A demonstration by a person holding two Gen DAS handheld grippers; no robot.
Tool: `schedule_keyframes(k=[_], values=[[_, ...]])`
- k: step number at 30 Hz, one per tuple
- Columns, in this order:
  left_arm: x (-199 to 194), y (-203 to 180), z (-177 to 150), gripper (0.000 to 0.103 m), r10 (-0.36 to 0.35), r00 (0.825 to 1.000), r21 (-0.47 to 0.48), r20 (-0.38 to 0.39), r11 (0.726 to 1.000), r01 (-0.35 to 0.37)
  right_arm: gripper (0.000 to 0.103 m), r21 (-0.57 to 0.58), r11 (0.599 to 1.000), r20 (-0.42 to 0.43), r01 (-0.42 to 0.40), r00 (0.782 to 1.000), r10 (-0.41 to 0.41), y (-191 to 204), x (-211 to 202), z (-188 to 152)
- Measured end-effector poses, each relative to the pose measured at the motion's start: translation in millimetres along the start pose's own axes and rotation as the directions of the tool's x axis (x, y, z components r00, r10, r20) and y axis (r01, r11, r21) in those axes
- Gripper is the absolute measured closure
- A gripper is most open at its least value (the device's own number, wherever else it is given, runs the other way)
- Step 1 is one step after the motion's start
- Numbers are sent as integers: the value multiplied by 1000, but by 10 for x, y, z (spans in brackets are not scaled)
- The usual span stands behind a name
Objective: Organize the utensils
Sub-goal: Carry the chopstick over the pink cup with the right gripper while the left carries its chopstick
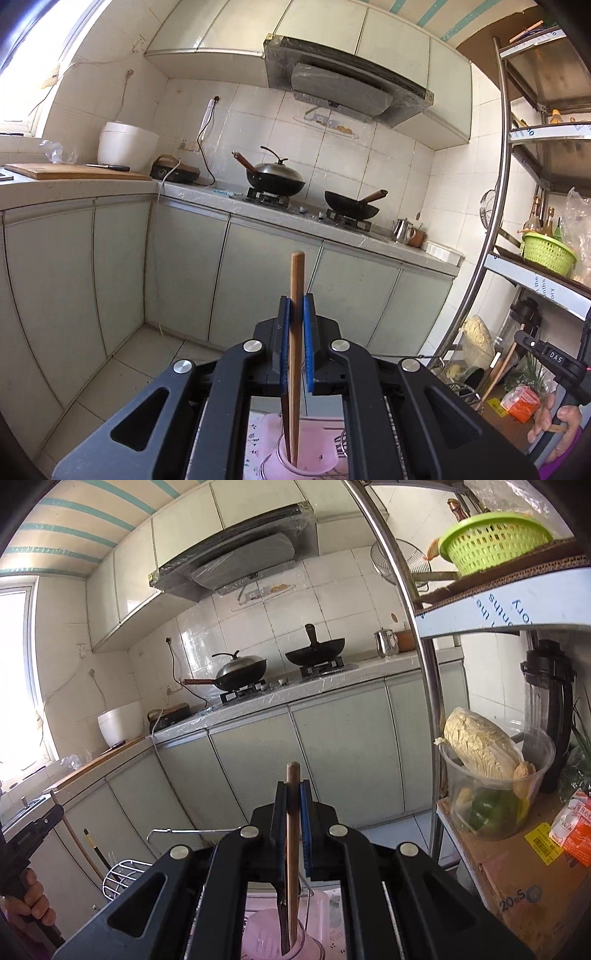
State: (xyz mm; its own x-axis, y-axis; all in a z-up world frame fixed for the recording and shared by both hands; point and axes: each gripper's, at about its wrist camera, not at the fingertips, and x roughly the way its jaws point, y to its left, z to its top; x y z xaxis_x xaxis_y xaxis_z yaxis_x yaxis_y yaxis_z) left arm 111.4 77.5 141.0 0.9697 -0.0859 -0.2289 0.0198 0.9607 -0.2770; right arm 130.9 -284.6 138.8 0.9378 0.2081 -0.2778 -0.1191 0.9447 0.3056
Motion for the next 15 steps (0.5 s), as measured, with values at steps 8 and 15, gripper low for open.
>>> schedule_keyframes(k=[8,15], values=[[203,133,-326,97,15,993,-31,-117,999,-19,96,27,1000,-82,-7,997,9,-91,150,-260],[282,153,-429,97,26,989,-41,-149,999,-32,96,15,1000,-98,-1,995,2,-59,154,-326]])
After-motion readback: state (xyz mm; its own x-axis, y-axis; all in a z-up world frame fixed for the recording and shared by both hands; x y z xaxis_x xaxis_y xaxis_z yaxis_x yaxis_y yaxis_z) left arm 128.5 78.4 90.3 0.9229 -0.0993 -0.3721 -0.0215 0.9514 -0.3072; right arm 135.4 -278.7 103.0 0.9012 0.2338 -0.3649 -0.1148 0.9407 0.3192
